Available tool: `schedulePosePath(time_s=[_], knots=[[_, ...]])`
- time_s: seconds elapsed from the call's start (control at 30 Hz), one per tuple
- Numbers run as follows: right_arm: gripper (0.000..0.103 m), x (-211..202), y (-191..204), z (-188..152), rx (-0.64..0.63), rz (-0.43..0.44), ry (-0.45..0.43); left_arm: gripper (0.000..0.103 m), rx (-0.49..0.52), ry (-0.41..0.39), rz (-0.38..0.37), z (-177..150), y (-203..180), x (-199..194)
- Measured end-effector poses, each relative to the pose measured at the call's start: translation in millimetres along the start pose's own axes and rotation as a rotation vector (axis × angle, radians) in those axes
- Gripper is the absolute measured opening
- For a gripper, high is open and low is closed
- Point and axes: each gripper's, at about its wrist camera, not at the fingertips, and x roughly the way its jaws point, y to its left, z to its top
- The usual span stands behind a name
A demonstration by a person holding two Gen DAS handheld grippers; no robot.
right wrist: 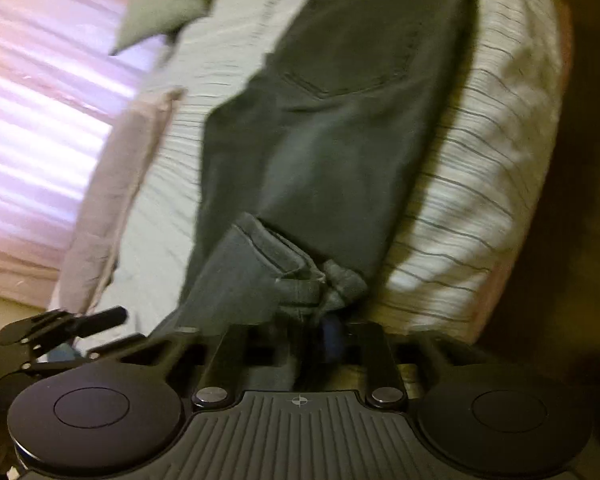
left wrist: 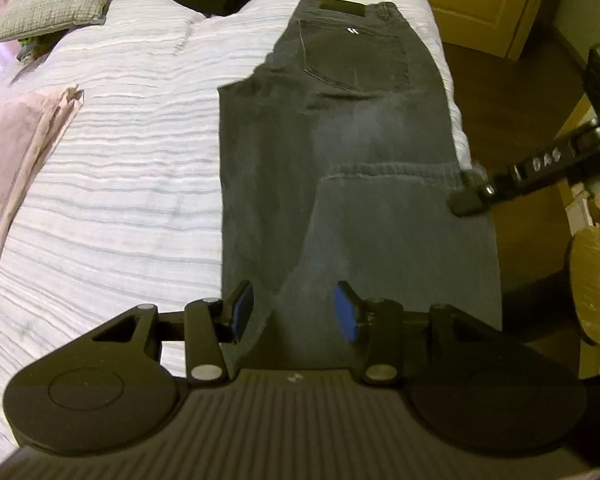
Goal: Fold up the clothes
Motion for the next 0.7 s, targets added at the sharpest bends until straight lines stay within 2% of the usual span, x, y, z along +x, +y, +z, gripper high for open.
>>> schedulePosePath(time_s=[0.07, 0.13, 0.17, 0.23, 0.3, 0.33, 0.4, 0.53, 0.57, 0.6, 0.7], knots=[[0.013, -8, 16, 10, -0.081, 0.055, -0.020, 0.039, -0.020, -0.039, 0.023, 4, 5, -5], [0.013, -26, 31, 20, -0.212, 0.177, -0.096, 0.040, -0.051, -0.087, 0.040, 7, 11, -12], [0.013, -32, 36, 25, -0.267, 0.219, -0.128, 0.040, -0.048, -0.087, 0.034, 6, 12, -10], [0.014, -20, 21, 33, -0.262, 0.117, -0.107, 0.040, -0.023, -0.070, 0.012, 2, 11, -3], [0.015, 3, -10, 35, -0.133, -0.014, -0.045, 0.040, 0.003, -0.053, -0.010, -2, 10, 4], [0.024, 11, -21, 34, -0.079, -0.052, -0.022, 0.040, 0.016, -0.044, -0.021, -4, 9, 7], [0.025, 9, -27, 31, -0.022, -0.038, -0.057, 0.041, 0.041, -0.027, -0.043, -8, 8, 14], [0.025, 5, -19, 24, 0.005, -0.082, -0.090, 0.041, 0.092, 0.007, -0.087, -16, 6, 28], [0.017, 7, -16, 25, 0.009, -0.094, -0.091, 0.041, 0.105, 0.016, -0.098, -19, 5, 31], [0.016, 11, -8, 29, 0.007, -0.076, -0.096, 0.041, 0.110, 0.011, -0.106, -19, 5, 33], [0.015, -12, 13, 37, -0.100, 0.067, -0.177, 0.041, 0.101, -0.029, -0.124, -16, 9, 32]])
